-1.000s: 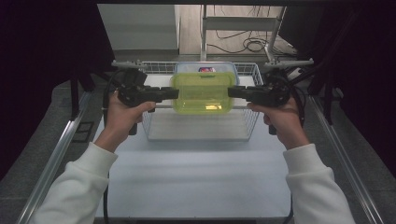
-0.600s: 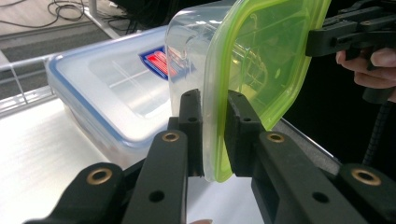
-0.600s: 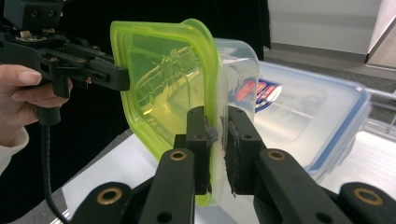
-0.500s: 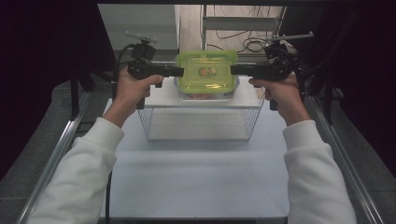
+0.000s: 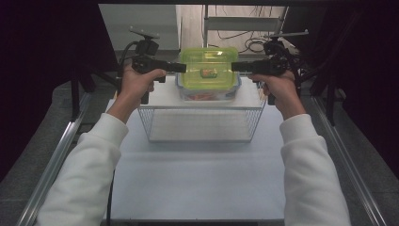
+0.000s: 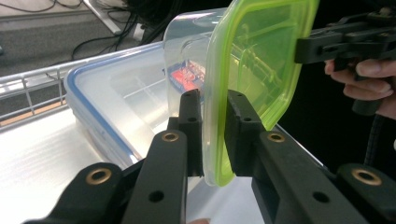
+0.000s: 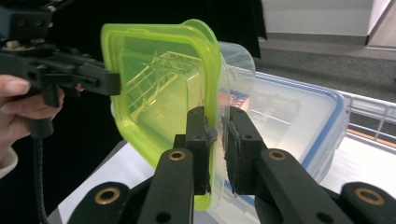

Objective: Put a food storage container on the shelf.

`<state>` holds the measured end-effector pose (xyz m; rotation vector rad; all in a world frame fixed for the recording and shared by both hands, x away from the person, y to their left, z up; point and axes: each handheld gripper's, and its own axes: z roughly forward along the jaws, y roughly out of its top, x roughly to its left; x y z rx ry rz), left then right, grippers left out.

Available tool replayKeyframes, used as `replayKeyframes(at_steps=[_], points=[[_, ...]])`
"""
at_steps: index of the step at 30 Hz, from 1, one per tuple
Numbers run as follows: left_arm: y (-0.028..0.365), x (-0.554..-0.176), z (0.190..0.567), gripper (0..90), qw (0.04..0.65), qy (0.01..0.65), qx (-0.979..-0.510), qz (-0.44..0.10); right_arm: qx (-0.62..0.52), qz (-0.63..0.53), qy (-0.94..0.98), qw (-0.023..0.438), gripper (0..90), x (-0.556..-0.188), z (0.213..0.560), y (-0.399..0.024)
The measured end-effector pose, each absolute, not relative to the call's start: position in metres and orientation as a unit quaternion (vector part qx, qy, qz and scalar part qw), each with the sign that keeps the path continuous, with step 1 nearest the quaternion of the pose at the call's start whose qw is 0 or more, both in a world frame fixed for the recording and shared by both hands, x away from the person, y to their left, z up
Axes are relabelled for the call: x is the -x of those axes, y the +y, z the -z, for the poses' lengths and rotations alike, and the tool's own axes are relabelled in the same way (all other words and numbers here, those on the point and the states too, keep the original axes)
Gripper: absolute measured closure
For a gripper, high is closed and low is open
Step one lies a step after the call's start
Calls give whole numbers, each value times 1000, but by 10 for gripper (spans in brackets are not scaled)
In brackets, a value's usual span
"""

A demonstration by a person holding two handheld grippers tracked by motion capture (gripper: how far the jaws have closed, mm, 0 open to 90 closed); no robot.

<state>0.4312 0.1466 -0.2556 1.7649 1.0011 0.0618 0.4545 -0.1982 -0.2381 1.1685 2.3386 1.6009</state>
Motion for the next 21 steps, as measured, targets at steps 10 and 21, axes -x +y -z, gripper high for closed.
replayKeyframes(at_steps=[10, 21], points=[[143, -439, 259, 713, 538, 432, -724, -14, -407, -528, 744, 37, 734, -467, 245, -196], [140, -451, 267, 560, 535, 460, -709, -4, -426, -519, 741, 28, 658, -473, 253, -190]])
